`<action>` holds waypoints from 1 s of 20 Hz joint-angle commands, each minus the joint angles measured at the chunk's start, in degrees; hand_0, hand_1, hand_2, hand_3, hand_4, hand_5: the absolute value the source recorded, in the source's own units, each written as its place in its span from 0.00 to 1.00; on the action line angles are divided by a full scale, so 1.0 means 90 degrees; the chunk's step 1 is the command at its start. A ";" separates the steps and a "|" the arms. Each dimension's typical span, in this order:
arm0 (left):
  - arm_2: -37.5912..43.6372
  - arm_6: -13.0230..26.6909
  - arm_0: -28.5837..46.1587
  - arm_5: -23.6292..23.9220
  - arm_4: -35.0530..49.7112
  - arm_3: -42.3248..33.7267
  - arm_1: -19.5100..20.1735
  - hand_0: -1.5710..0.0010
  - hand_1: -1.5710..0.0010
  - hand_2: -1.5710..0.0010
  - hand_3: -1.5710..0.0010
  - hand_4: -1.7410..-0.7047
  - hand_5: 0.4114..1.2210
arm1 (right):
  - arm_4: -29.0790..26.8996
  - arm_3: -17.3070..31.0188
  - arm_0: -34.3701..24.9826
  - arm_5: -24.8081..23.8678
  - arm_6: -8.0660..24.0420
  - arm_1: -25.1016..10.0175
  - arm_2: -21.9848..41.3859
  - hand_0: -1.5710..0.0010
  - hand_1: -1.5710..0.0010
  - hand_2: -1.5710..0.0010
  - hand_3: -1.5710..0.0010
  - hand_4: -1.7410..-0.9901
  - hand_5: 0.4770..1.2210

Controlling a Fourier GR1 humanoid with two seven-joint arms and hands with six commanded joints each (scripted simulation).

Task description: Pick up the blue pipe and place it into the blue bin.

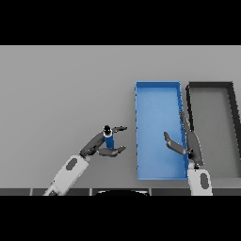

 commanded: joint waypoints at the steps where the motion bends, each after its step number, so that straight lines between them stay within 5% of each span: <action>1: 0.0091 -0.0019 -0.0031 -0.0021 0.0136 0.0056 -0.0069 0.92 0.80 0.69 0.66 0.44 0.40 | -0.0002 0.0001 0.0014 -0.0008 0.0020 -0.0001 -0.0010 1.00 1.00 1.00 1.00 0.69 0.24; 4: 0.0050 -0.0047 0.0055 0.0023 0.0167 0.0026 -0.0253 0.49 0.42 0.36 0.34 0.24 0.69 | 0.0070 0.0080 -0.0144 -0.0047 0.0098 0.0045 0.0039 1.00 1.00 1.00 1.00 0.69 0.24; 6: -0.0011 -0.0195 0.0077 0.0042 0.0111 0.0017 -0.0276 0.32 0.27 0.23 0.24 0.16 0.80 | -0.0033 -0.0024 -0.0092 0.0019 0.0102 0.0038 0.0028 1.00 1.00 1.00 1.00 0.68 0.25; 8: -0.0113 -0.0313 0.0091 0.0110 -0.0005 0.0009 -0.0287 0.20 0.17 0.15 0.15 0.20 0.87 | -0.0042 -0.0065 -0.0057 0.0034 0.0217 0.0013 0.0023 1.00 1.00 1.00 1.00 0.69 0.23; 15: 0.0046 -0.0455 0.0045 0.0257 -0.0172 -0.0626 -0.0470 0.04 0.04 0.03 0.03 0.26 0.97 | -0.0141 0.0071 -0.0236 0.0060 0.0322 0.0051 -0.0021 1.00 1.00 1.00 1.00 0.68 0.21; 20: 0.0145 -0.0090 -0.0266 0.0009 -0.0109 -0.1141 -0.0557 0.01 0.01 0.01 0.01 0.27 0.99 | 0.0090 0.0077 -0.0201 -0.0018 0.0298 0.0031 0.0063 1.00 1.00 1.00 1.00 0.73 0.22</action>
